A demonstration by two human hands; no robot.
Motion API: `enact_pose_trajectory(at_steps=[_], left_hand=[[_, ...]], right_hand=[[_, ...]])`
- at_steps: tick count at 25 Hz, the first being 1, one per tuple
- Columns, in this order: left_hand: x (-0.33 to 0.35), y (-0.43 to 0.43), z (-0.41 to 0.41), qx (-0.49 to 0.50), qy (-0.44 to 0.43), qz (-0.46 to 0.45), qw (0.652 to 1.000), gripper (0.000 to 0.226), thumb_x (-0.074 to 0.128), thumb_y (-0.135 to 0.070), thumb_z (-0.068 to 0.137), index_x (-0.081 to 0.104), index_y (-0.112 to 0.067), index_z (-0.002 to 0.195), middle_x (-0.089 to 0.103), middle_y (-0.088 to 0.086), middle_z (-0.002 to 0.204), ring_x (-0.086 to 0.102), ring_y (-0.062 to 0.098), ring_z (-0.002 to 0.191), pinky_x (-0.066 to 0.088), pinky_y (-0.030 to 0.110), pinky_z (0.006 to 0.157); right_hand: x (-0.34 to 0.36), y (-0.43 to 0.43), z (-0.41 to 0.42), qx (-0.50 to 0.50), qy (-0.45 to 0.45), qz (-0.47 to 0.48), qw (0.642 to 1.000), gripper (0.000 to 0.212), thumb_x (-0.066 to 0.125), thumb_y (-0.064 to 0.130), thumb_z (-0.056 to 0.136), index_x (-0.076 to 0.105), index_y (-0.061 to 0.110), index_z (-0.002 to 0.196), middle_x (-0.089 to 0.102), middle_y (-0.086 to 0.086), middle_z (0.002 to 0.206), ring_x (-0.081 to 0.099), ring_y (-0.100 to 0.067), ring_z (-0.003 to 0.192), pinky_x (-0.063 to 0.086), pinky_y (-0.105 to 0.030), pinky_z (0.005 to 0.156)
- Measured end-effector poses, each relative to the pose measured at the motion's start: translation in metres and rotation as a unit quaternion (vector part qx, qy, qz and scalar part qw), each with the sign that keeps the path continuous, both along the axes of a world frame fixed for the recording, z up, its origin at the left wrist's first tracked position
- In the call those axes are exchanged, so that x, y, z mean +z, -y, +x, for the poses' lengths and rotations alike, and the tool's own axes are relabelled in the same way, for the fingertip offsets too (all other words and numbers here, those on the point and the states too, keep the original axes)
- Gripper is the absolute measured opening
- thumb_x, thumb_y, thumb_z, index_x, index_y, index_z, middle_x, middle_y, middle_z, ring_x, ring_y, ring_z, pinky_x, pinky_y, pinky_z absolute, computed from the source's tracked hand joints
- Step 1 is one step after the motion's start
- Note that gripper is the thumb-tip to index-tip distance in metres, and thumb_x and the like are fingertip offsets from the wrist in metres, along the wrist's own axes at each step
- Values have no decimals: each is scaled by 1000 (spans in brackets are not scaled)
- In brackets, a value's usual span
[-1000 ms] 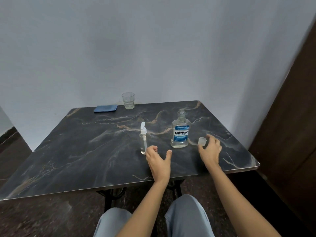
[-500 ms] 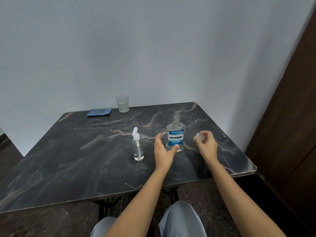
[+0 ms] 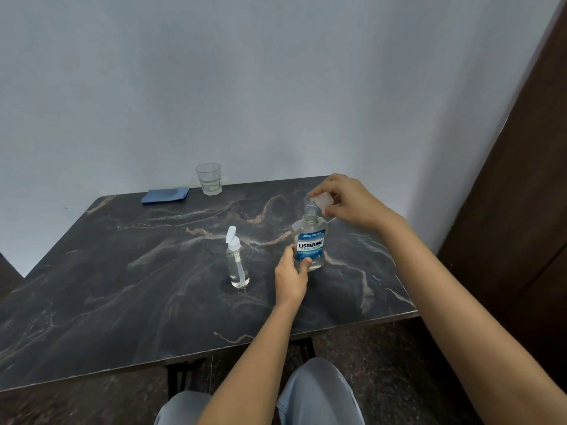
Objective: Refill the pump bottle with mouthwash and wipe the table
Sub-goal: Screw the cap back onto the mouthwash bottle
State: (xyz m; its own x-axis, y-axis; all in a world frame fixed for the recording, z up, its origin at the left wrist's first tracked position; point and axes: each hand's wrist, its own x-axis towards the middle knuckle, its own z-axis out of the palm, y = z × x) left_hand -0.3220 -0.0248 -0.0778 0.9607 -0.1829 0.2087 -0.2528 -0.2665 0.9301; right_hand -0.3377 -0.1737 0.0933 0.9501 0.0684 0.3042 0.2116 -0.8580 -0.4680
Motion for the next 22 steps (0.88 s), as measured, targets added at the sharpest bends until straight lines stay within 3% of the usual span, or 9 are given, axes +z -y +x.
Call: enact_pose_trajectory(at_steps=[5, 9, 15, 18, 19, 22], left_hand=[[-4, 0, 3, 1, 16, 23, 1000, 25, 60, -19, 93, 54, -14, 116, 64, 1, 118, 58, 16, 108, 48, 33, 93], [-5, 0, 3, 1, 21, 21, 1000, 28, 60, -19, 93, 54, -16, 120, 64, -1, 118, 59, 16, 109, 49, 36, 95], [-5, 1, 1, 9, 24, 29, 999, 27, 59, -22, 94, 53, -17, 119, 64, -1, 118, 60, 16, 108, 50, 36, 92], [-4, 1, 0, 15, 30, 36, 999, 25, 59, -22, 94, 53, -16, 118, 65, 0, 116, 60, 16, 105, 50, 35, 89], [-4, 1, -1, 15, 32, 37, 999, 25, 59, -22, 94, 53, -17, 117, 65, -1, 116, 60, 16, 105, 50, 34, 89], [-4, 1, -1, 13, 32, 38, 999, 25, 59, -20, 94, 52, -18, 117, 64, -3, 115, 60, 15, 105, 50, 33, 88]], right_hand=[[21, -14, 9, 76, -61, -93, 991, 40, 64, -6, 75, 68, 23, 102, 58, 9, 104, 56, -13, 95, 50, -24, 80], [31, -23, 14, 101, -86, -200, 971, 41, 54, -9, 77, 70, 20, 100, 57, 12, 99, 50, -8, 87, 37, -11, 66], [37, -29, 19, 95, -106, -260, 955, 36, 61, -3, 76, 70, 21, 102, 61, 5, 102, 50, -10, 87, 32, -12, 59], [40, -31, 22, 61, -146, -248, 956, 16, 68, 18, 77, 68, 15, 92, 63, 1, 86, 54, -15, 76, 35, -21, 54], [38, -33, 23, 35, -146, -259, 954, 19, 66, 30, 80, 64, 11, 81, 60, 0, 76, 53, -17, 70, 36, -24, 53], [21, -38, 29, -50, -107, -349, 930, 61, 37, 61, 91, 44, 12, 56, 48, 1, 57, 49, -20, 58, 38, -29, 57]])
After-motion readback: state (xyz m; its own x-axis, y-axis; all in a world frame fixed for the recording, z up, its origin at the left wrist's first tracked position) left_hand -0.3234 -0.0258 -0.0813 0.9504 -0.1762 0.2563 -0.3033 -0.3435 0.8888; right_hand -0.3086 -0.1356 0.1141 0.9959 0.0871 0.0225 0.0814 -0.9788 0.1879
